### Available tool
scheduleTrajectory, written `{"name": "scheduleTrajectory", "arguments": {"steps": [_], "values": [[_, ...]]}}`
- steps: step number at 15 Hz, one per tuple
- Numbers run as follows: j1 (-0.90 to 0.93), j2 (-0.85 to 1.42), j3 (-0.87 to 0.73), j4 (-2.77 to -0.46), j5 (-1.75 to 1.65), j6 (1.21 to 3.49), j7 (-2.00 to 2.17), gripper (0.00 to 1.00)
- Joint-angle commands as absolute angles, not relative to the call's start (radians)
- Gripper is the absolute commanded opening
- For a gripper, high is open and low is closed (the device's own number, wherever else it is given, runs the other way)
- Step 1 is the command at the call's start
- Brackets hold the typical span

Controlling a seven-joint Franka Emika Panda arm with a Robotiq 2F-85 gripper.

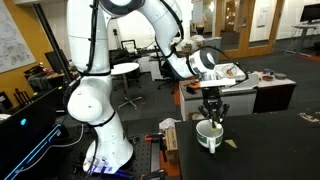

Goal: Put the yellow marker inside the white and green mug

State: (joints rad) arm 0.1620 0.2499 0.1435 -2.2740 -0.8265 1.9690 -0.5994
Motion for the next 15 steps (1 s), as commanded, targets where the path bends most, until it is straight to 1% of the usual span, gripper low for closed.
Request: {"name": "scheduleTrajectory", "arguments": {"steps": [1, 2, 3, 6, 8, 9, 15], "values": [[0.161, 0.275, 0.154, -2.253, -0.832, 1.931, -0.563, 0.45], [0.159, 0.277, 0.154, -2.255, -0.834, 1.932, -0.56, 0.47], [0.159, 0.278, 0.154, -2.256, -0.834, 1.933, -0.556, 0.53], [0.16, 0.266, 0.153, -2.273, -0.845, 1.939, -0.527, 0.77], [0.161, 0.24, 0.153, -2.291, -0.858, 1.944, -0.488, 0.9], [0.16, 0.226, 0.152, -2.3, -0.866, 1.945, -0.463, 0.99], [0.148, 0.091, 0.148, -2.319, -0.847, 1.967, -0.343, 1.0]]}}
